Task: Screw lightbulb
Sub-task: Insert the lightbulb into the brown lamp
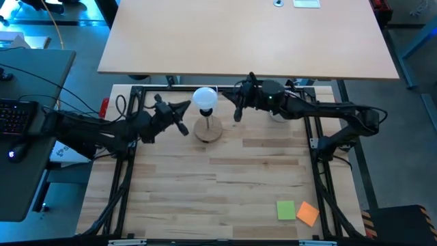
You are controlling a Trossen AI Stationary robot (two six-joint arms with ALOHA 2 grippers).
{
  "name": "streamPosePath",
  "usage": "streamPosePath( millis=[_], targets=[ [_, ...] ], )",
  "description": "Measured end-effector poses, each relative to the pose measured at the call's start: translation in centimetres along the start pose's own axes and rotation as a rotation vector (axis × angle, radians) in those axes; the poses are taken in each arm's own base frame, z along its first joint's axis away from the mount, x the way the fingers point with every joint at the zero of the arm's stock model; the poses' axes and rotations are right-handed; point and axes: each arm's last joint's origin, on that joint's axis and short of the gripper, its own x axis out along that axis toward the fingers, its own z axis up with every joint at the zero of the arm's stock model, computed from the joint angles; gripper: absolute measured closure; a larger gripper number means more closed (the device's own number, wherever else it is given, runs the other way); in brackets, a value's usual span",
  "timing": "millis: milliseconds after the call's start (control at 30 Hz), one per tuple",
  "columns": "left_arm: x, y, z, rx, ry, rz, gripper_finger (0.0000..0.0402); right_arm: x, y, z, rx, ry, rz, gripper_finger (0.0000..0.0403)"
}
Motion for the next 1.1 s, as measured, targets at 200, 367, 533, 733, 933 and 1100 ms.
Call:
streamPosePath(
  millis=[200, 367, 533, 733, 933, 1100],
  targets=[
    [0.6, -0.7, -0.5, -0.027, -0.003, -0.007, 0.0401, 0.8, 0.3, -0.5, 0.037, -0.033, 0.141, 0.0387],
    [1.5, -0.4, -0.9, -0.040, -0.004, 0.057, 0.0402, 0.8, 1.6, -0.3, 0.029, -0.042, 0.197, 0.0387],
    [2.3, 0.0, -1.3, -0.041, -0.010, 0.065, 0.0402, 0.7, 2.6, 0.0, 0.017, -0.066, 0.233, 0.0387],
    [3.1, 0.2, -1.6, -0.038, -0.020, 0.048, 0.0401, 0.6, 3.2, 0.1, -0.004, -0.081, 0.249, 0.0387],
    [1.7, 0.3, -0.5, 0.002, -0.032, 0.101, 0.0401, -1.5, 2.4, 1.5, -0.070, -0.056, 0.217, 0.0387],
    [0.4, 0.0, 0.4, -0.011, -0.056, 0.073, 0.0401, -2.0, 1.0, 2.2, -0.045, -0.078, 0.127, 0.0387]
  ],
)
